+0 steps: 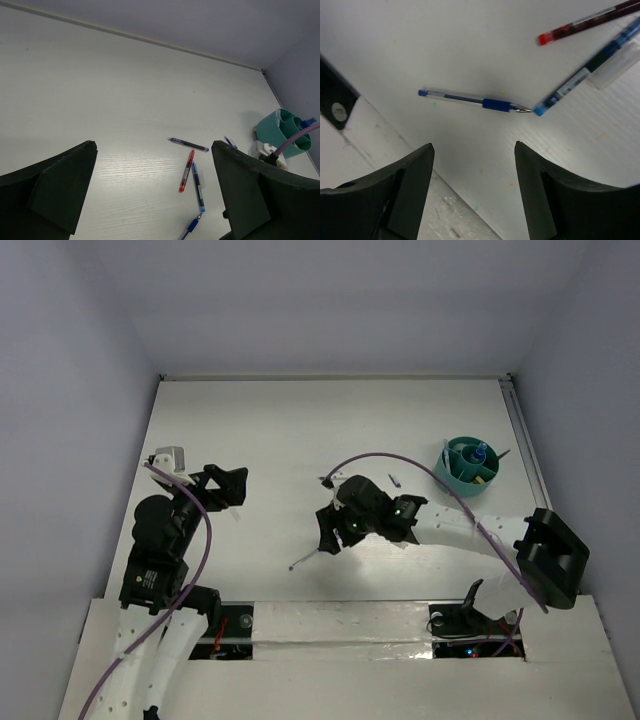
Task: Sort the stationery into containers
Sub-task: Pick up the pen from the center of the board.
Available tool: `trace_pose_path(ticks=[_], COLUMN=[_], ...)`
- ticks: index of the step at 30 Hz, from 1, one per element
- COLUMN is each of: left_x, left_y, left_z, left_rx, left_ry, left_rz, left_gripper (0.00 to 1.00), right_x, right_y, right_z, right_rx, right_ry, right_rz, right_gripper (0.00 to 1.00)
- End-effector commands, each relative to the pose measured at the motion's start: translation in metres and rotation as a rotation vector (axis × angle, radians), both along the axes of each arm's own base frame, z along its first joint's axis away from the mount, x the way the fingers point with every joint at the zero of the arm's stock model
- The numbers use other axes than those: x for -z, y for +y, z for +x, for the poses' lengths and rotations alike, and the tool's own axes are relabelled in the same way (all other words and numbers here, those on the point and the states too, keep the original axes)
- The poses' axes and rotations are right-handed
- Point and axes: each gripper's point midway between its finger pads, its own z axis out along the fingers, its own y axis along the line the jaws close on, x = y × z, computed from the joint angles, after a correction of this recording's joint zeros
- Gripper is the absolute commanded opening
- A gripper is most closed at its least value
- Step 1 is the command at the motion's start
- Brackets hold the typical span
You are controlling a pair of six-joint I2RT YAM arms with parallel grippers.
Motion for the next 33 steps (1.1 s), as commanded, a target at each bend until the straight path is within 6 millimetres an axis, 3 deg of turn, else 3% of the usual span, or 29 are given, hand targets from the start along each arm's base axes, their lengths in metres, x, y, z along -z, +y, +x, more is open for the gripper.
trace_pose_path(ticks=[1, 7, 17, 22, 33], left_x=[-0.016, -0.021, -0.025, -0.026, -0.026], left_y=[-0.004, -0.008, -0.012, -0.011, -0.016], left_z=[-0.003, -0.01, -0.017, -0.017, -0.019], left_rx=[0.025, 0.043, 0.063, 0.06, 0.08], left_ry=[-0.078, -0.1, -0.116, -0.118, -0.119], left_rz=[-0.006, -0.013, -0.018, -0.019, -0.022], left_gripper=[0.99, 0.99, 0.99, 0.99, 0.99], right_x=[-0.012, 0.016, 0.061, 0.07, 0.082], right_y=[0.033, 0.041, 0.041, 0.04, 0.045], right_z=[-0.013, -0.008, 0.019, 0.015, 0.023], right_rx=[0.045, 0.106, 0.215, 0.219, 0.284], right_ry=[0.085, 0.123, 0.098, 0.082, -0.034], right_rz=[0.149, 0.099, -0.057, -0.123, -0.317], right_gripper=[0.73, 0.73, 0.74, 0.66, 0.6])
